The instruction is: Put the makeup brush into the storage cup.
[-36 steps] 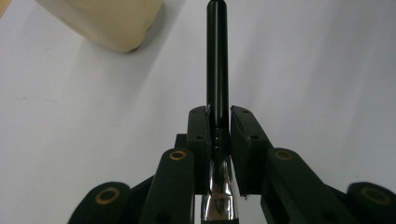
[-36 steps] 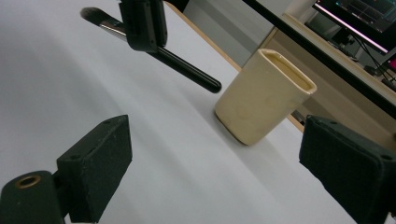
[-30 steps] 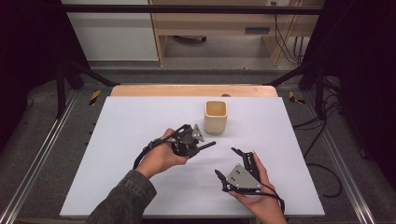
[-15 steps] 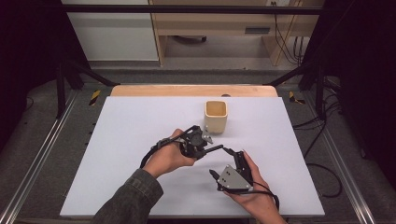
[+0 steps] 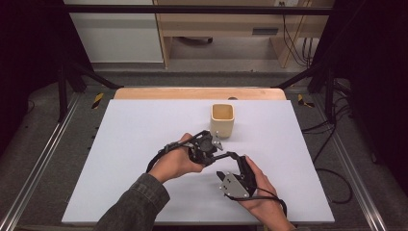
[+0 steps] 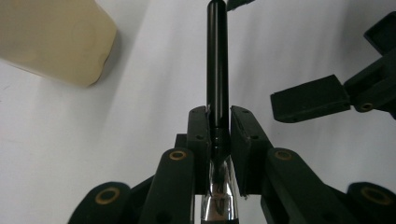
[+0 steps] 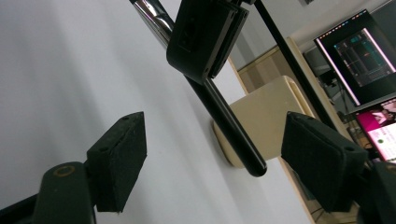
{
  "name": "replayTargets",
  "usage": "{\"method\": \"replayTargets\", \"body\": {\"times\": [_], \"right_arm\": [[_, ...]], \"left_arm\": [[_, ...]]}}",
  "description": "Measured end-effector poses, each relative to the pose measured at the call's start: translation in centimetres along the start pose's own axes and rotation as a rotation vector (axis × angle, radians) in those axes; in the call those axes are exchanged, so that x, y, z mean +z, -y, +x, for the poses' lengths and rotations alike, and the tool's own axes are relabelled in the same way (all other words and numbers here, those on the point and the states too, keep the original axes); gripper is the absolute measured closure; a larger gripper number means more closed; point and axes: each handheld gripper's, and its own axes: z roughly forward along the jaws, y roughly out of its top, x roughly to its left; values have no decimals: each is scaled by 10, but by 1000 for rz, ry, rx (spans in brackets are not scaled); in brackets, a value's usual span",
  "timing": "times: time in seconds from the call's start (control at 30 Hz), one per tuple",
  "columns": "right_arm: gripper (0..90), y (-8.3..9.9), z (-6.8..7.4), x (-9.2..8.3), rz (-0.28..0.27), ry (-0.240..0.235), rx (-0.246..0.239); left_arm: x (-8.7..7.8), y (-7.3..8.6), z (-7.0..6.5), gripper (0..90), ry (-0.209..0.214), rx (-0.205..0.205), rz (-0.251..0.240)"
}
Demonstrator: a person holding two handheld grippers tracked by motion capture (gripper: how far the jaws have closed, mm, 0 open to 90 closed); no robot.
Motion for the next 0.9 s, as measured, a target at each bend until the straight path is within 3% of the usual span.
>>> {"method": "replayTargets", "body": {"times": [0.17, 0.47, 0.5, 0.53, 0.67, 0.7, 0.8, 0.83, 0.9], "right_arm": [[288, -5, 3, -1, 5, 21, -56], [374, -5, 3, -1, 12, 33, -110], [380, -5, 4, -2, 20, 37, -93], [404, -5, 4, -2, 27, 48, -116], [429, -4, 4, -1, 35, 57, -122], [445, -3, 1, 0, 24, 50, -167], [459, -4, 1, 1, 23, 43, -172], [474, -5, 4, 1, 33, 37, -136], [492, -5, 5, 1, 33, 49, -142]], "left_arm": [[1, -1, -1, 781, 5, -3, -3], [0, -7, -4, 781, 9, 17, 2], [0, -8, -4, 781, 10, 18, 2], [0, -8, -4, 781, 10, 18, 2], [-1, -8, -4, 781, 12, 22, 7], [-1, -8, -4, 781, 12, 23, 7], [-2, -8, -4, 781, 14, 26, 8], [-2, -8, -4, 781, 13, 27, 7], [-3, -9, -4, 781, 14, 28, 8]]}}
